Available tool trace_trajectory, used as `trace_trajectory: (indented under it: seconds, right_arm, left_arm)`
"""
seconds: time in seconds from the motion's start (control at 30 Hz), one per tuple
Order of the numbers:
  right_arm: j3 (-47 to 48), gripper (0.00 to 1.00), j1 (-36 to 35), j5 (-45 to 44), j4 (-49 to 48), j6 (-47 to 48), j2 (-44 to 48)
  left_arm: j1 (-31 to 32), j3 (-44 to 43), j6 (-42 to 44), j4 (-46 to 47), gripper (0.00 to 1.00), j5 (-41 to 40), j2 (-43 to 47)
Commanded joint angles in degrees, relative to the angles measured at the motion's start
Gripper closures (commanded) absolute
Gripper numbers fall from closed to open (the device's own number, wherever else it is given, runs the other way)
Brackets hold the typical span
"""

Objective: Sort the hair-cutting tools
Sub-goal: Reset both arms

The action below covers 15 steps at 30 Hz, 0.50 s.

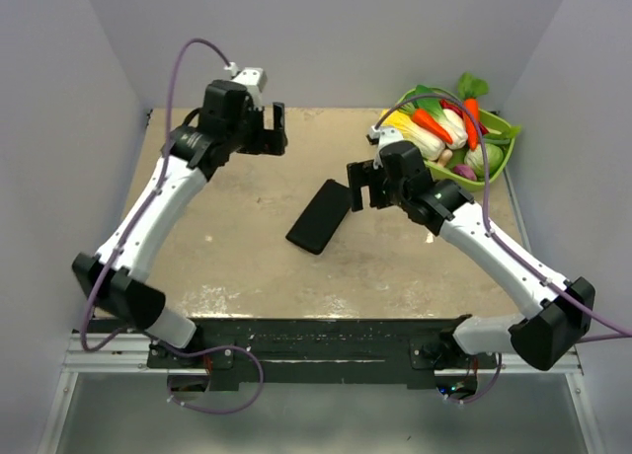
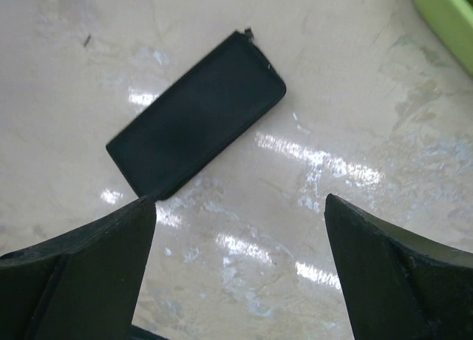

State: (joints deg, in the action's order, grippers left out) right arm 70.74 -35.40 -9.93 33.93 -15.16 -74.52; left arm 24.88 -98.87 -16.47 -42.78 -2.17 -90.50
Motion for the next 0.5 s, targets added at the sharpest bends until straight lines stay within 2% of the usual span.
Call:
trace_trajectory:
  seconds: [0.0, 0.1, 0.2, 0.37, 0.47]
  right_arm:
    - [6.6, 0.02, -0.1, -5.4, -0.8, -2.2, -1.6]
    - [11.5, 0.02, -0.1, -6.5, 2.3, -2.2, -5.7]
    - [14.9, 0.02, -0.1, -6.7, 4.2, -1.2, -8.1]
    - [13.1, 0.02, -0.1, -4.6, 0.3, 0.8, -4.0]
    - [14.4, 0.02, -0.1, -8.6, 2.0, -0.5, -4.5]
  left_arm:
    - [-0.8, 7.6, 0.3, 8.1, 0.00, -11.3, 10.0]
    - [-0.8, 15.1, 4.0, 14.7, 0.00, -12.6, 16.4]
    - [-0.9, 18.4, 4.3, 16.2, 0.00, -16.8, 20.1]
    - [-1.1, 22.7, 5.0, 19.0, 0.00, -17.1, 24.0]
    - [-2.0, 27.7, 5.8, 23.4, 0.00, -17.4, 26.0]
